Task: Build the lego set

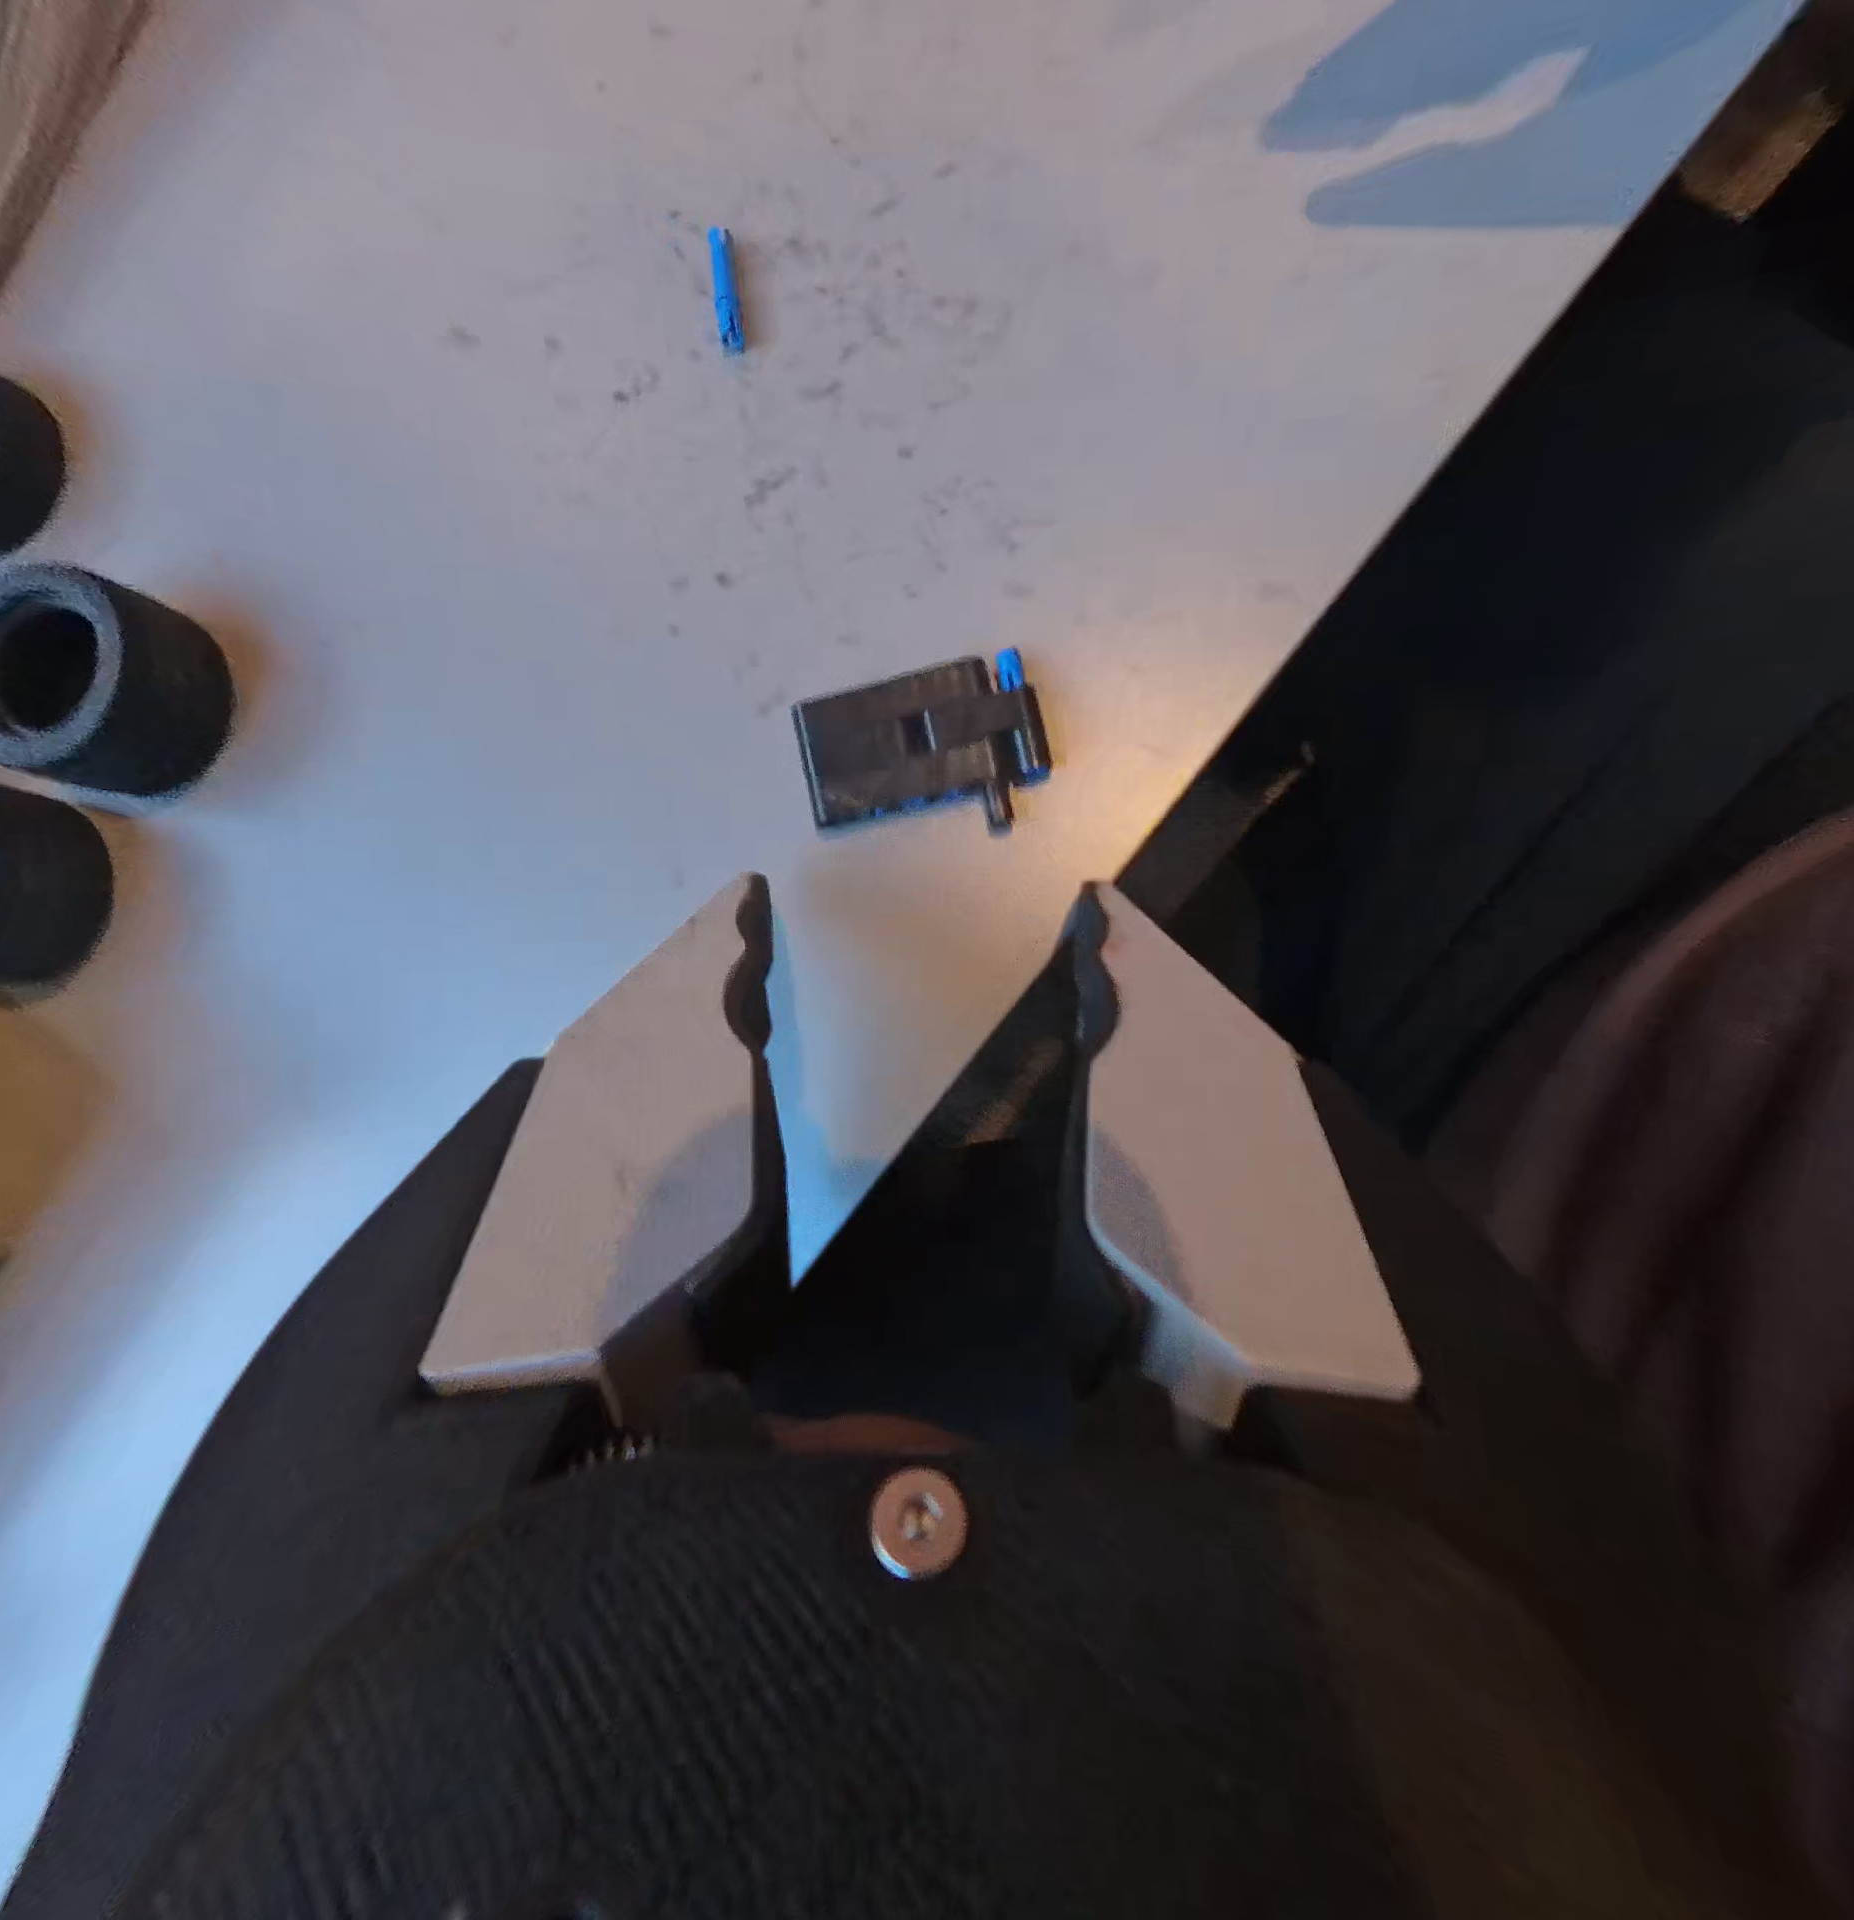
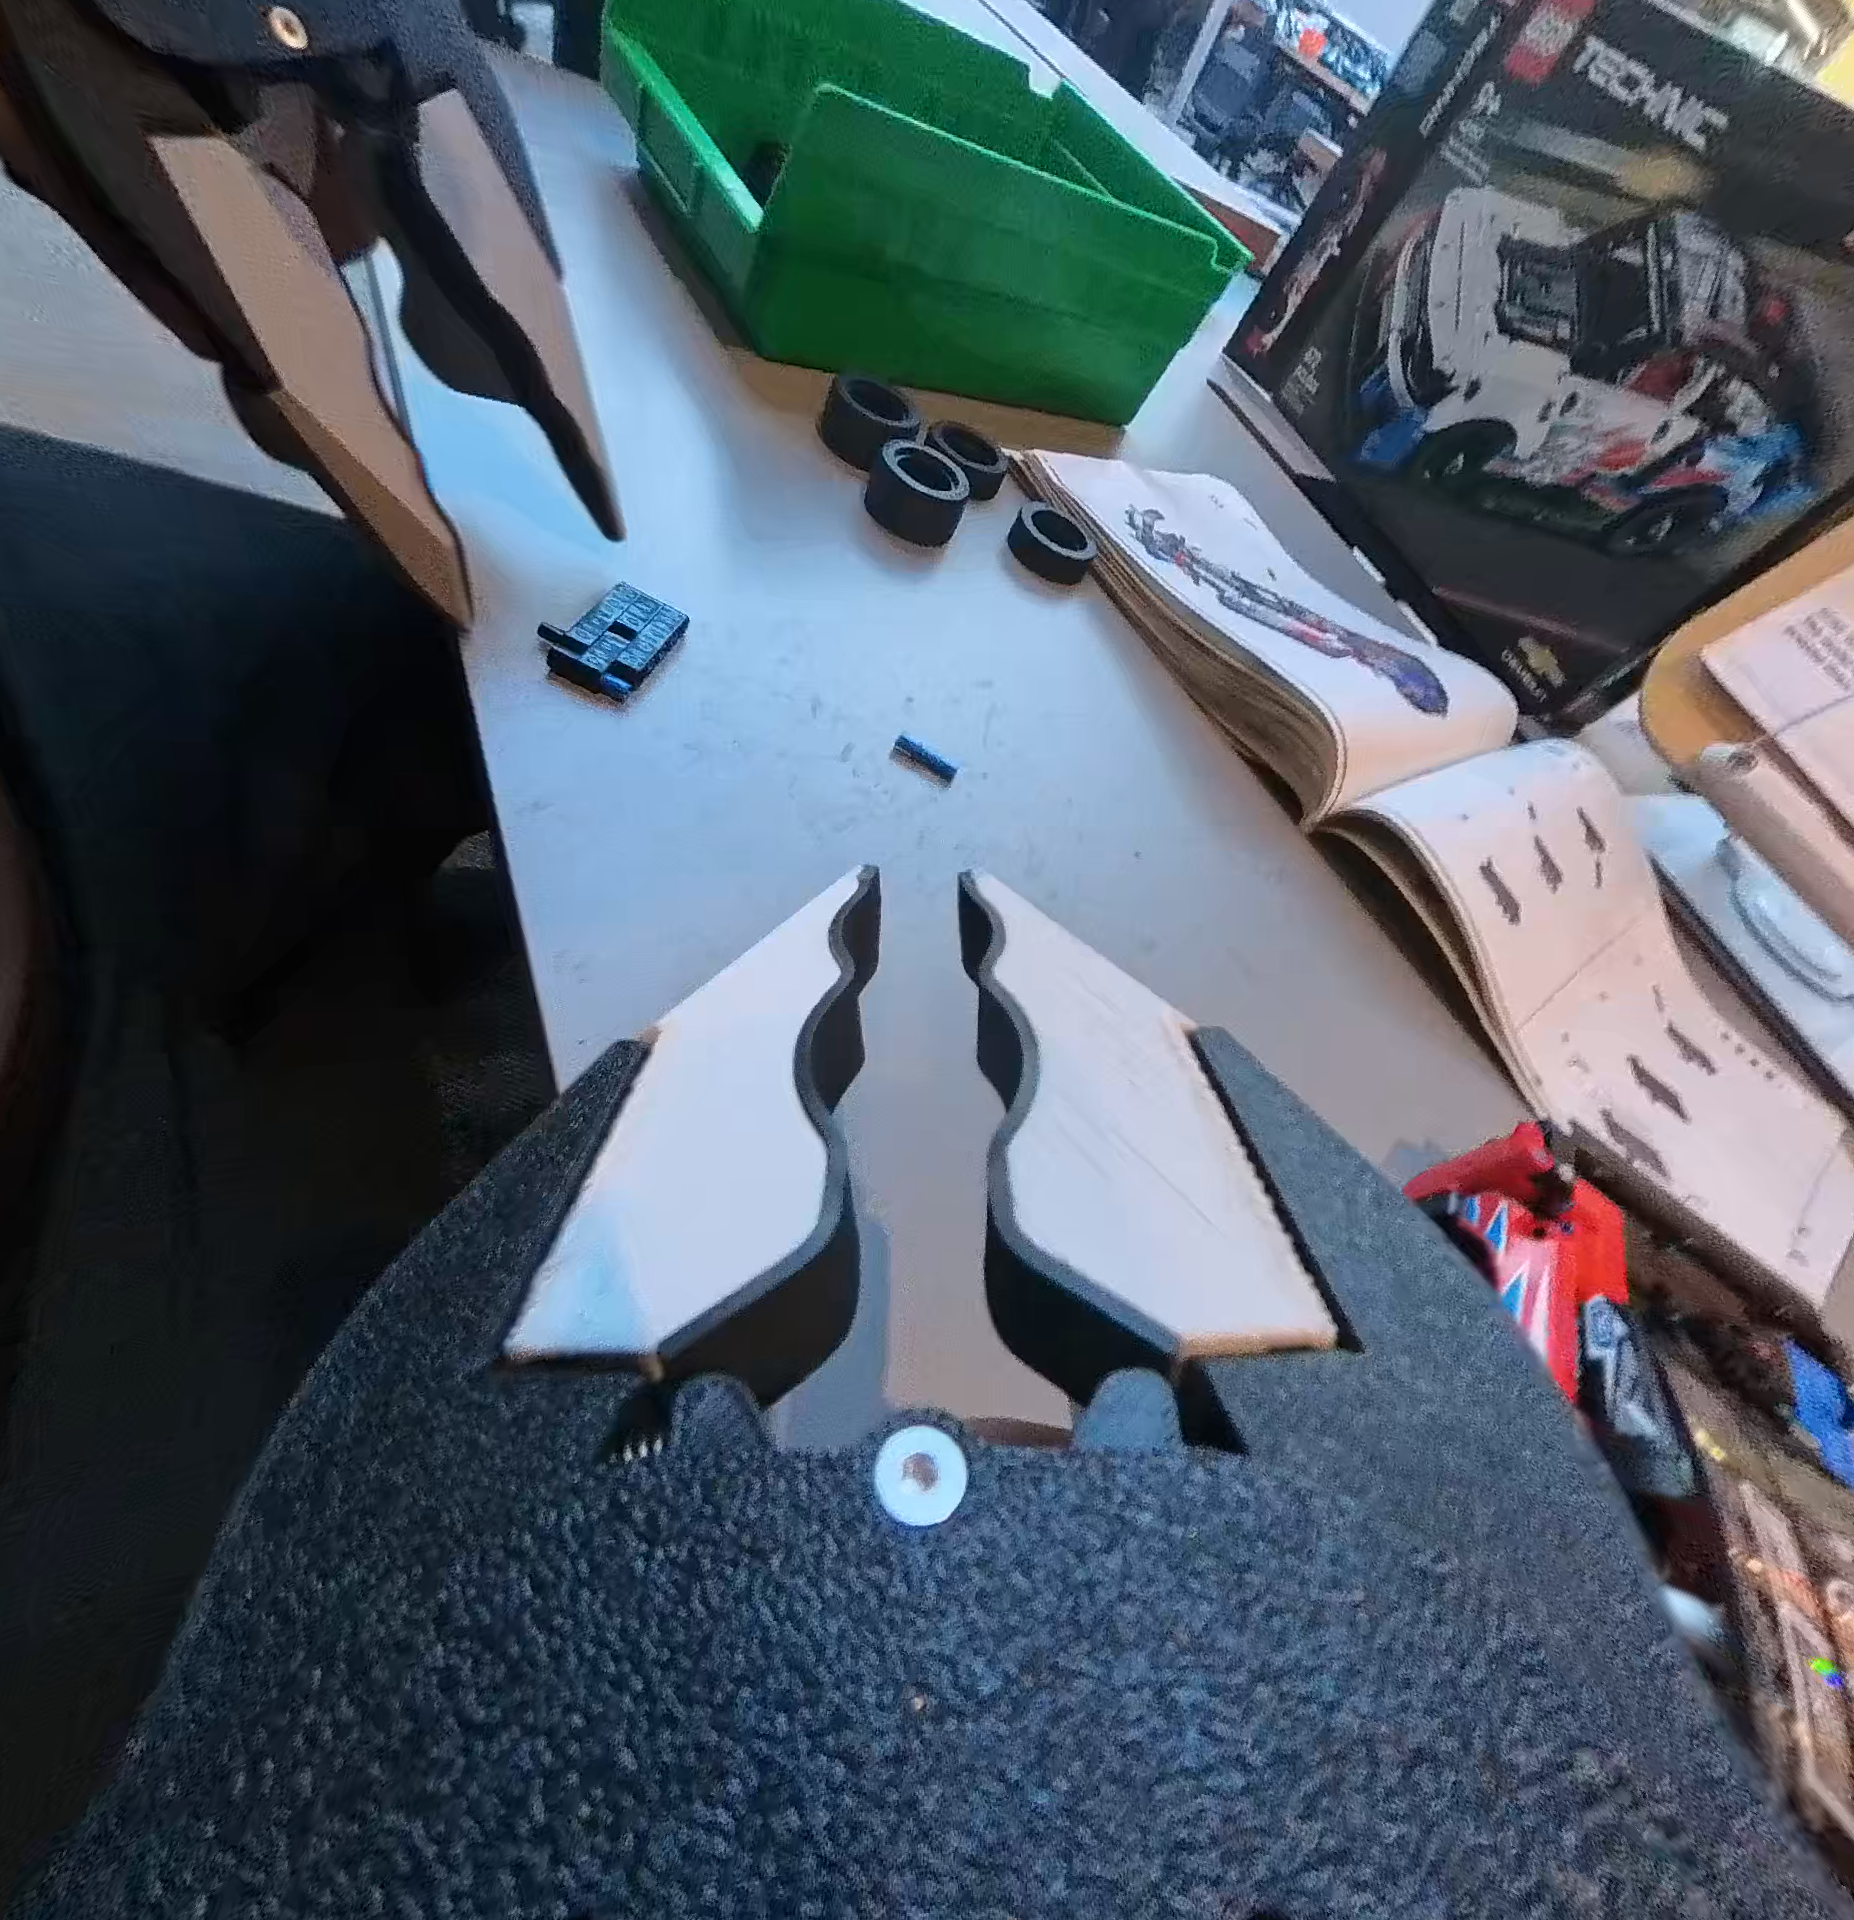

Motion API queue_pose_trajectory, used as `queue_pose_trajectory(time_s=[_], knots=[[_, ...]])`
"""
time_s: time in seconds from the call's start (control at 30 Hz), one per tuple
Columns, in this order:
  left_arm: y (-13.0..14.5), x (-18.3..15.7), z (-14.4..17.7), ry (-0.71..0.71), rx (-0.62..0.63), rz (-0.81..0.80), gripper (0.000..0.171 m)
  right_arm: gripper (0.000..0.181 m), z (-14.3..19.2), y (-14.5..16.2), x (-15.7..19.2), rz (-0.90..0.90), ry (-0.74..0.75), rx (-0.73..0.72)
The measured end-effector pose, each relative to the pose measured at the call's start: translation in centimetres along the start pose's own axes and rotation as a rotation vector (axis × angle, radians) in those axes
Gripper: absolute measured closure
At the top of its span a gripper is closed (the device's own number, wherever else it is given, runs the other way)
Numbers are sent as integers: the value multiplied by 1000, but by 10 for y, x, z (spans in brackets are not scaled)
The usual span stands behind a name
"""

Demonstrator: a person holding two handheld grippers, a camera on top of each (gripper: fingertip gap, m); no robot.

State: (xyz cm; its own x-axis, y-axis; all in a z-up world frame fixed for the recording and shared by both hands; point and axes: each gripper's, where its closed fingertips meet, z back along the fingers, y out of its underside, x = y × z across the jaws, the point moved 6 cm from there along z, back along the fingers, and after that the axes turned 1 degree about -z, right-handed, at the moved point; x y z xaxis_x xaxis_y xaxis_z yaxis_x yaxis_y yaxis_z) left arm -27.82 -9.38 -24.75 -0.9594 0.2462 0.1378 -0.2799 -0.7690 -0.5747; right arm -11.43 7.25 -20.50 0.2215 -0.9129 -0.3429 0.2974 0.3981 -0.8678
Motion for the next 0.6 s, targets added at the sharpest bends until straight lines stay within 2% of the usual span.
queue_pose_trajectory(time_s=[0.13, 0.27, 0.47, 0.5, 0.57, 0.6], knots=[[-11, 2, -10, -20, -28, -14, 117, 167, -5, -4, -5, 52, -9, -8], [-17, 4, -16, 33, -36, -41, 127, 167, -8, -4, -8, 45, -40, -40], [-20, 15, -22, 156, -120, -191, 128, 167, -17, 6, 2, -33, -114, -81], [-20, 18, -23, 146, -143, -201, 132, 168, -20, 8, 5, -26, -123, -67], [-22, 22, -21, 97, -212, -234, 171, 167, -25, 10, 10, 44, -94, -24], [-23, 24, -22, 58, -254, -245, 171, 167, -27, 11, 14, 81, -88, -2]])
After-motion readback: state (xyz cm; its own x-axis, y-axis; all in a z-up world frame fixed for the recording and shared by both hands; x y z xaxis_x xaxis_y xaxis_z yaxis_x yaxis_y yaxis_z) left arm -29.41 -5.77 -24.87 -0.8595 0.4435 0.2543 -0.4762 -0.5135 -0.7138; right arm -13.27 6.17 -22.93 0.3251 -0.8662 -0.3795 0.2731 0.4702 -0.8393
